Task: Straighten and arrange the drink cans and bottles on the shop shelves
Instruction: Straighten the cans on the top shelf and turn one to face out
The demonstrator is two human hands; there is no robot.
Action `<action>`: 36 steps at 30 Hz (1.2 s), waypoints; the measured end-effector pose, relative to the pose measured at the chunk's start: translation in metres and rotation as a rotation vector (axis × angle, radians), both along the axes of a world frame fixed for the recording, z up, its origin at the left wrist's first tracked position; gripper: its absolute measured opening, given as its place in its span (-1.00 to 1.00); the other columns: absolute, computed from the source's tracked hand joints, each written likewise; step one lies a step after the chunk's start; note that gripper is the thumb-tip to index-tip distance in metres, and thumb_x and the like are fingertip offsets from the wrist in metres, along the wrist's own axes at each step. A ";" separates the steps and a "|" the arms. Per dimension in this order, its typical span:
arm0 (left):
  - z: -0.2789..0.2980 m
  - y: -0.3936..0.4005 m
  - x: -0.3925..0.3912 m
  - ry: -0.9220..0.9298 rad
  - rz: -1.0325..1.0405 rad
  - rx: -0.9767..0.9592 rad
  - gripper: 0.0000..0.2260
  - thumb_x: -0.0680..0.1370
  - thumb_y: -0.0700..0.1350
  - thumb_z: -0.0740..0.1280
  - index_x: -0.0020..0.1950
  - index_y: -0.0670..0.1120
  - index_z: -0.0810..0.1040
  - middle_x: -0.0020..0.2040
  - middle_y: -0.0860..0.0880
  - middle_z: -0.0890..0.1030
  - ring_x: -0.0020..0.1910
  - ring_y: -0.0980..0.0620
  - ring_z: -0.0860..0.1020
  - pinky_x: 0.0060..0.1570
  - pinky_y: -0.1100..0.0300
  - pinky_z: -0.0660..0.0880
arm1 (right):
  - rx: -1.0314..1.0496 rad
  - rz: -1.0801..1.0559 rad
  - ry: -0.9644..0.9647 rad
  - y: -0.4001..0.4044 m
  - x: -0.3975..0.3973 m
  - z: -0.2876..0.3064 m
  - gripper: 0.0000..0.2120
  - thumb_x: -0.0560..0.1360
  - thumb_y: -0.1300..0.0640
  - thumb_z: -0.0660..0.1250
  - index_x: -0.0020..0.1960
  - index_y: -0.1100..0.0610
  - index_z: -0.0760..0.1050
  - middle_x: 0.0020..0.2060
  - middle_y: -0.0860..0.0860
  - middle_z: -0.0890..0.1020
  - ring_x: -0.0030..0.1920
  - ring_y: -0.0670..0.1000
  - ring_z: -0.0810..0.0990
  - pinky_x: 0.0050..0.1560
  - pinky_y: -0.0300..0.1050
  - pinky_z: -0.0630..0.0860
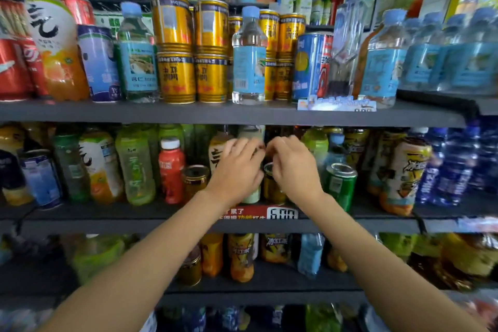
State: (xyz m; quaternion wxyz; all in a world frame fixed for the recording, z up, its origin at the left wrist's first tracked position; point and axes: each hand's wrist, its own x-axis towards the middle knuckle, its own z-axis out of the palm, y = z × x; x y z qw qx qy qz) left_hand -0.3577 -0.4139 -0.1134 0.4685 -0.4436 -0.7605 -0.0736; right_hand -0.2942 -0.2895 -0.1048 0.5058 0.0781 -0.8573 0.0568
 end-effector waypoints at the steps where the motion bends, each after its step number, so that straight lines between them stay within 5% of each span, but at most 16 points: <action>1: -0.011 0.004 0.003 -0.014 -0.010 -0.037 -0.67 0.36 -0.12 0.13 0.01 -0.15 0.58 0.00 -0.10 0.57 0.02 -0.05 0.42 0.09 0.08 0.25 | -0.012 -0.089 -0.102 0.009 0.000 -0.019 -0.84 0.29 0.35 0.23 -0.16 0.26 0.52 -0.33 0.13 0.56 -0.26 0.17 0.51 -0.34 -0.02 0.50; 3: -0.023 0.009 0.007 -0.054 0.005 -0.101 -0.69 0.35 -0.12 0.18 0.00 -0.10 0.60 -0.01 -0.05 0.59 0.01 -0.03 0.47 0.09 0.09 0.29 | -0.030 -0.248 -0.292 0.024 -0.006 -0.043 -0.71 0.29 0.39 0.33 0.01 0.30 0.54 -0.17 0.20 0.59 -0.14 0.24 0.54 -0.16 0.06 0.56; 5: -0.027 0.013 0.006 -0.099 0.061 -0.117 -0.72 0.33 -0.15 0.34 0.02 -0.09 0.62 0.00 -0.04 0.59 -0.01 -0.04 0.55 0.07 0.08 0.40 | -0.017 -0.314 -0.448 0.030 -0.009 -0.052 -0.64 0.46 0.32 0.22 0.25 0.29 0.43 0.16 0.24 0.48 0.12 0.28 0.44 0.16 0.09 0.39; 7: -0.030 0.014 0.005 -0.161 0.106 -0.134 -0.66 0.28 -0.16 0.45 0.04 -0.11 0.62 0.00 -0.05 0.59 -0.01 -0.07 0.57 0.04 0.08 0.45 | -0.026 -0.332 -0.549 0.031 -0.013 -0.055 -0.66 0.56 0.24 0.10 0.32 0.24 0.37 0.30 0.20 0.32 0.23 0.23 0.33 0.26 0.00 0.27; 11: -0.035 0.010 0.005 -0.164 0.135 -0.155 -0.65 0.38 -0.10 0.16 0.04 -0.12 0.63 -0.01 -0.06 0.59 -0.03 -0.08 0.57 0.04 0.09 0.34 | -0.143 -0.301 -0.487 0.026 -0.024 -0.060 -0.70 0.56 0.23 0.12 0.26 0.27 0.38 0.28 0.20 0.29 0.23 0.21 0.34 0.20 -0.04 0.33; 16: -0.035 0.008 0.003 -0.197 0.133 -0.174 -0.67 0.31 -0.17 0.43 0.07 -0.14 0.60 0.01 -0.08 0.57 0.00 -0.12 0.55 0.06 0.08 0.28 | -0.182 -0.342 -0.499 0.029 -0.033 -0.063 -0.63 0.54 0.22 0.18 0.34 0.23 0.28 0.30 0.23 0.26 0.23 0.24 0.32 0.17 -0.02 0.37; 19: -0.034 0.008 0.007 -0.269 0.113 -0.185 -0.67 0.35 -0.20 0.37 0.12 -0.16 0.57 0.05 -0.12 0.56 0.03 -0.15 0.53 0.06 0.01 0.45 | -0.188 -0.383 -0.492 0.027 -0.036 -0.062 -0.58 0.53 0.08 0.27 0.32 0.20 0.28 0.28 0.23 0.24 0.19 0.24 0.32 0.19 -0.04 0.32; 24: -0.037 0.005 0.013 -0.371 0.056 -0.224 -0.61 0.47 -0.23 0.26 0.30 -0.21 0.42 0.23 -0.16 0.44 0.21 -0.13 0.43 0.11 0.06 0.44 | -0.288 -0.286 -0.567 0.025 -0.029 -0.069 -0.60 0.50 0.06 0.33 0.25 0.23 0.38 0.30 0.23 0.26 0.23 0.26 0.34 0.24 0.00 0.34; 29: -0.021 0.003 0.020 -0.508 -0.036 -0.178 -0.46 0.53 -0.05 0.24 0.46 -0.11 0.15 0.40 -0.05 0.23 0.35 0.01 0.28 0.19 0.24 0.30 | -0.278 -0.158 -0.157 0.020 -0.006 -0.073 -0.61 0.29 0.10 0.49 -0.04 0.19 0.36 0.03 0.25 0.48 -0.04 0.27 0.48 -0.07 0.03 0.42; 32: -0.008 -0.006 0.026 -0.521 -0.126 -0.074 -0.37 0.46 0.00 0.35 0.45 -0.12 0.17 0.35 -0.04 0.29 0.30 0.00 0.33 0.15 0.24 0.32 | -0.319 0.034 0.132 0.000 0.013 -0.045 -0.64 0.32 0.02 0.40 -0.07 0.10 0.27 -0.03 0.17 0.46 -0.02 0.10 0.40 -0.03 -0.10 0.33; 36: 0.013 -0.023 0.035 -0.575 -0.291 0.260 -0.29 0.32 0.00 0.49 0.37 -0.12 0.26 0.20 0.01 0.35 0.22 0.03 0.39 0.21 0.16 0.38 | -0.311 0.243 0.287 -0.035 0.031 0.013 -0.60 0.35 -0.04 0.39 -0.01 0.18 0.35 -0.05 0.12 0.45 0.01 0.03 0.39 0.00 -0.15 0.38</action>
